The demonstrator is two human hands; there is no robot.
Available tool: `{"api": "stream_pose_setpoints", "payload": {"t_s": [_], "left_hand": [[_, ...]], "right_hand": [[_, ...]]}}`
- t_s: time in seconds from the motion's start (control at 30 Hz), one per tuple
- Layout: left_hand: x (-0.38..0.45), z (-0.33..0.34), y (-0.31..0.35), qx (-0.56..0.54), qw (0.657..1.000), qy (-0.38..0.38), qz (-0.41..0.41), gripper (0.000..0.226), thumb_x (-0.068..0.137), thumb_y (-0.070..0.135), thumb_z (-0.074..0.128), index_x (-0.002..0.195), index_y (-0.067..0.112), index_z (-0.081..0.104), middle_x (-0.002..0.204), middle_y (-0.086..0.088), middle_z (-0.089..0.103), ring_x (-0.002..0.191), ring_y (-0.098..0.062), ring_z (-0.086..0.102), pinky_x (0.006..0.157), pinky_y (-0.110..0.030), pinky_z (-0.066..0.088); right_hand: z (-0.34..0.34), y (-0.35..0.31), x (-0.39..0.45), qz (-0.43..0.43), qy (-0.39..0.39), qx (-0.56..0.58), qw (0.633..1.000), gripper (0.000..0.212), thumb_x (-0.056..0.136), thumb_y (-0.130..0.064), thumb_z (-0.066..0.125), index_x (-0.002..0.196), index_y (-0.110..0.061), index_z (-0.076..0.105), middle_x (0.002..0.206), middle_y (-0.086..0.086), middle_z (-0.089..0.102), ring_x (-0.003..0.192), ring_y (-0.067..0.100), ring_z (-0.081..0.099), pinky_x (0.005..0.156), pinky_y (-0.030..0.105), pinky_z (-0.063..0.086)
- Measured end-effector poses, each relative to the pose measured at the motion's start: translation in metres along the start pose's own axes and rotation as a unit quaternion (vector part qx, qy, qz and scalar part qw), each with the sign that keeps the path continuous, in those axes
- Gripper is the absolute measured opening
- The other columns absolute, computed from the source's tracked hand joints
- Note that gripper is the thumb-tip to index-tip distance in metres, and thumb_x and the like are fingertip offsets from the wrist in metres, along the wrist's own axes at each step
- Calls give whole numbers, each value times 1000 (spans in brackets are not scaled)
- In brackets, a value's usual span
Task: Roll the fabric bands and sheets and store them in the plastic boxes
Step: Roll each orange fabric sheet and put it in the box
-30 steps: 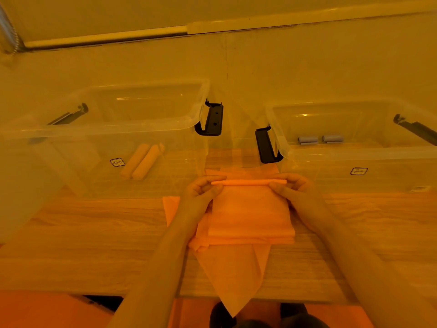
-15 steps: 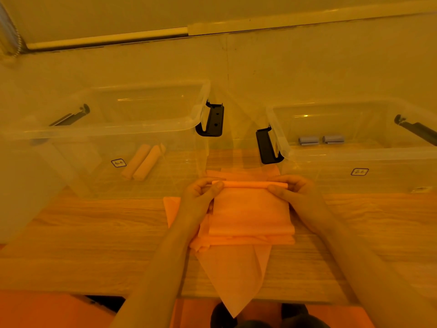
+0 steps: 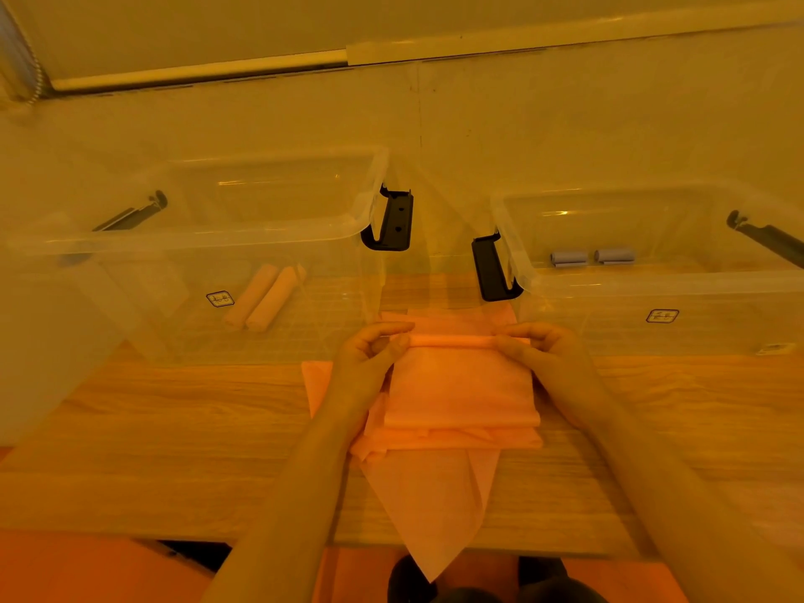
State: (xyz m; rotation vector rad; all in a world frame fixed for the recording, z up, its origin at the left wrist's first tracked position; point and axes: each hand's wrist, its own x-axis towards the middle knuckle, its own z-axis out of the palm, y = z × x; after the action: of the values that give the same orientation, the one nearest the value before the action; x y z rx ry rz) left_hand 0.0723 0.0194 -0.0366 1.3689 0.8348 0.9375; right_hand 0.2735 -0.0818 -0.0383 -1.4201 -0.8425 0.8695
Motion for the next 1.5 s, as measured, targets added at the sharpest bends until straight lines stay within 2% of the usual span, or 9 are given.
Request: {"api": "stream_pose_setpoints", "payload": {"t_s": [0.1,0.2,0.3,0.73,0.93,1.13,1.27,1.4,1.5], "left_hand": [[2,0,-1,-8,1000,-14,4,30,88,3,62,114,17,65,91,0,74,78,-14,68,64,-28,56],[0,2,1,11,1000,-1,8,25,89,2,60,112,11,64,58,11,65,49,1,53,44,-14,41],[1,1,-1,18,1000,9,2,13,91,12,60,98,18,68,47,10,53,42,-1,44,39,-15,34],[2,0,-1,52,998,0,30,19,93,11,57,109,20,64,51,12,55,46,-2,43,42,-14,35],[-3,2,3,5,1000,-3,10,12,94,11,56,92,18,65,49,9,57,40,2,48,38,-14,36],[-2,2,4,13,1000,14,7,9,92,21,59,92,18,68,52,11,54,43,-1,45,38,-15,34],[-2,3,4,14,1000,12,5,17,90,8,60,104,14,66,49,12,56,43,-2,41,39,-14,32],[-5,4,8,12,1000,5,9,16,92,5,57,89,18,66,44,12,53,41,2,43,38,-11,32],[-7,5,9,2,1000,-7,19,14,94,9,54,88,18,63,47,11,53,41,2,44,39,-12,33]], "right_hand": [[0,0,0,4,1,0,1000,12,86,-24,66,96,-19,69,94,1,70,80,12,68,65,27,56],[-1,1,1,1,2,-5,1000,15,85,-24,67,100,-20,69,98,2,70,86,16,69,70,31,57],[-1,1,1,4,-1,-3,1000,18,85,-24,67,102,-21,69,102,1,69,91,17,68,73,33,57],[1,-1,-1,7,-13,25,1000,18,88,-19,63,107,-19,65,95,0,72,83,15,70,64,26,56],[1,-3,-3,4,-4,20,1000,20,90,-25,61,103,-12,67,88,4,69,71,12,66,59,26,53],[1,-2,-1,8,0,3,1000,20,85,-20,67,104,-16,68,101,4,68,89,21,67,71,35,57],[0,-3,-2,20,-11,13,1000,25,83,-14,68,108,-20,67,106,1,67,92,19,67,73,34,58],[0,-2,-1,27,-16,5,1000,22,83,-13,68,104,-20,68,104,5,69,92,22,68,78,43,58],[1,-3,-3,15,-20,27,999,19,86,-12,65,105,-15,67,95,5,71,84,17,70,70,33,59]]}}
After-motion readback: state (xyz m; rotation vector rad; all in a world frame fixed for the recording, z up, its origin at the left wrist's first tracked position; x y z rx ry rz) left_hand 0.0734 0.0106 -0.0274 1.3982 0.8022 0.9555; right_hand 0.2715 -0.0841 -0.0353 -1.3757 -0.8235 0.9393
